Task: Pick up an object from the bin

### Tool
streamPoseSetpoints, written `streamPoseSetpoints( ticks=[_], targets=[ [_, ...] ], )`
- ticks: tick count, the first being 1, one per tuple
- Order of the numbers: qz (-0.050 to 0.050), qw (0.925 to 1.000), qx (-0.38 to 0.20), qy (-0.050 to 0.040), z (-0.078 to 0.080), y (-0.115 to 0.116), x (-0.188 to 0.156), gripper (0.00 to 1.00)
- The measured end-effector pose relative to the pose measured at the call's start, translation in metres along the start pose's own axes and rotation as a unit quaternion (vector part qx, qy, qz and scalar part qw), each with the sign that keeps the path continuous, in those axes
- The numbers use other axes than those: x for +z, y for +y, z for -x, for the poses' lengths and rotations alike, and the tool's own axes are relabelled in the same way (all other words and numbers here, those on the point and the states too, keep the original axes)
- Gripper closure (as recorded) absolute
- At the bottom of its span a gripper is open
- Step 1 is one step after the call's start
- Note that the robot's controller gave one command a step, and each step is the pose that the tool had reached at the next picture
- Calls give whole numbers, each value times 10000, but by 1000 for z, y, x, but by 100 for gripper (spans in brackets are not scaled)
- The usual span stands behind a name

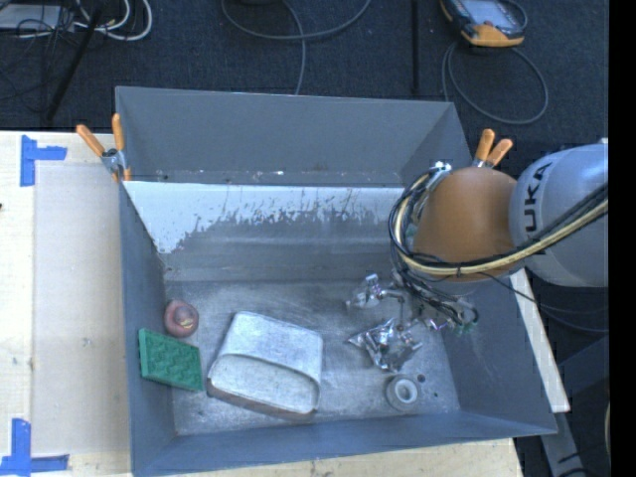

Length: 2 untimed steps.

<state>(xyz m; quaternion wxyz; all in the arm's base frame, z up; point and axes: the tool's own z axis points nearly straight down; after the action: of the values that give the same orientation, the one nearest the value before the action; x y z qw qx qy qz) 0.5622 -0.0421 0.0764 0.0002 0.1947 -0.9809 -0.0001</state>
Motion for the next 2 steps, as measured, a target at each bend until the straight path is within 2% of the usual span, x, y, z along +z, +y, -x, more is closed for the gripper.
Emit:
streamPoseSetpoints(
  ticks=[1, 2],
  targets=[
    [3, 10000, 22, -16, 1, 0, -2, 100],
    [-15, 10000, -15, -39, 3, 15, -118, 100]
  ],
)
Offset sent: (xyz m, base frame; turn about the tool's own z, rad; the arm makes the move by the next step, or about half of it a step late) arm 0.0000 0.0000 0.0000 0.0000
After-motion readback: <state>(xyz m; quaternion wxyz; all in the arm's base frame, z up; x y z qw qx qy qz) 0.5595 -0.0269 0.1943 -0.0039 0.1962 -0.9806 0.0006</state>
